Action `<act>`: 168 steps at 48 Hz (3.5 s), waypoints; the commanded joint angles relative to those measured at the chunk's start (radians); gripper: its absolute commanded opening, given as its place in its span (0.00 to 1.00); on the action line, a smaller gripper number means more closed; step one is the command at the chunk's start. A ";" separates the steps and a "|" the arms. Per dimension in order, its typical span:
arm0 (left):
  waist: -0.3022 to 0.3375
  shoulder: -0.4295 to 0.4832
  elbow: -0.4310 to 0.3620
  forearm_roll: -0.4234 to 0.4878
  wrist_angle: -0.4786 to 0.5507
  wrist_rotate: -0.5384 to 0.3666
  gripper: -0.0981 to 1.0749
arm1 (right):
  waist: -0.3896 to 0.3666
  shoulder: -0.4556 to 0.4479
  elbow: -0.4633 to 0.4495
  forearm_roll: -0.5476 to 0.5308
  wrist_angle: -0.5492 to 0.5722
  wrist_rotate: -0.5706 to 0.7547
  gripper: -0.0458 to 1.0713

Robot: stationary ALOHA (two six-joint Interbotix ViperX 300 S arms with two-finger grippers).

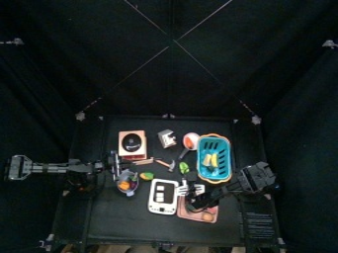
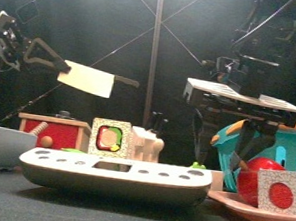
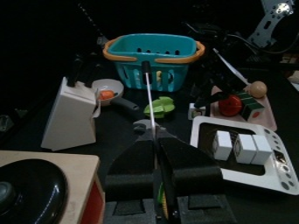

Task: Grab white sushi piece

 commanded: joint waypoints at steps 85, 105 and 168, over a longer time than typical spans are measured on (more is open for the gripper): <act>0.000 0.003 -0.009 -0.002 0.037 0.000 0.37 | -0.218 -0.112 0.100 -1.098 -0.877 -0.002 0.83; 0.000 0.003 -0.008 -0.002 0.037 0.000 0.37 | -0.218 -0.074 0.081 -1.098 -0.881 -0.002 0.83; 0.000 0.003 -0.005 -0.002 0.037 0.000 0.37 | -0.233 -0.091 0.067 -1.081 -0.881 0.000 0.65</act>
